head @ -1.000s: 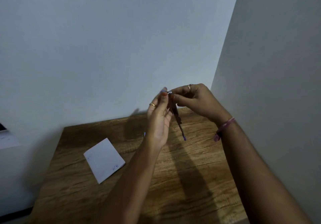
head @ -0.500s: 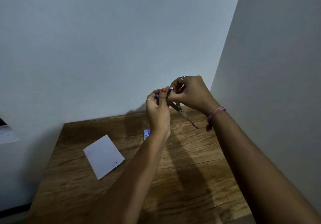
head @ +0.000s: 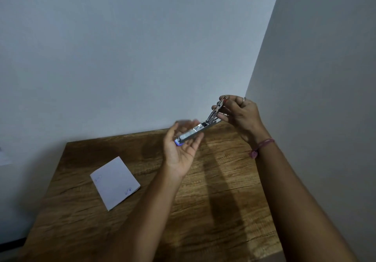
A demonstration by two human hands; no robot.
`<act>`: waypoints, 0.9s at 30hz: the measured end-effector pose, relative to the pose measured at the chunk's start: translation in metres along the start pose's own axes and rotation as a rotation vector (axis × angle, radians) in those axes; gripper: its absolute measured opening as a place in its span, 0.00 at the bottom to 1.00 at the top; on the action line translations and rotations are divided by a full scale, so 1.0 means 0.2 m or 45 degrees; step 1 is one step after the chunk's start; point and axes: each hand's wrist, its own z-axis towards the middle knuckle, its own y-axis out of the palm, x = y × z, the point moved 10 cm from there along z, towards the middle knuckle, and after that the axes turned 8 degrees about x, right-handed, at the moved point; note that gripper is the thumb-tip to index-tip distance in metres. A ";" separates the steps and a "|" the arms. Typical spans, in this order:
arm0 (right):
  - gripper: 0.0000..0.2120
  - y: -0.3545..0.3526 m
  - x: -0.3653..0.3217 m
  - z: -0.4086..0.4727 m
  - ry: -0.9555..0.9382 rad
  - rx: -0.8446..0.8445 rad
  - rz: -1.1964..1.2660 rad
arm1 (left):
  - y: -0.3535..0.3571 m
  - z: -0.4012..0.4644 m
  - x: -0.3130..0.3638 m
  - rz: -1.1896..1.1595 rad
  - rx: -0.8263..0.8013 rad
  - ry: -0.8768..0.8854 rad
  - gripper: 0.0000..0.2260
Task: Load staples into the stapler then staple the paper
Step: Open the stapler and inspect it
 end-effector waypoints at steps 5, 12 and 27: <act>0.09 0.00 0.09 -0.02 0.108 -0.126 0.029 | 0.01 -0.06 -0.22 0.208 -0.169 -0.500 0.23; 0.07 0.01 0.14 -0.05 0.137 -0.201 0.017 | 0.01 0.02 -0.25 0.182 -0.064 -0.429 0.13; 0.11 -0.06 0.01 -0.16 -0.561 -0.006 -0.959 | -0.07 0.06 -0.29 0.164 0.007 -0.412 0.08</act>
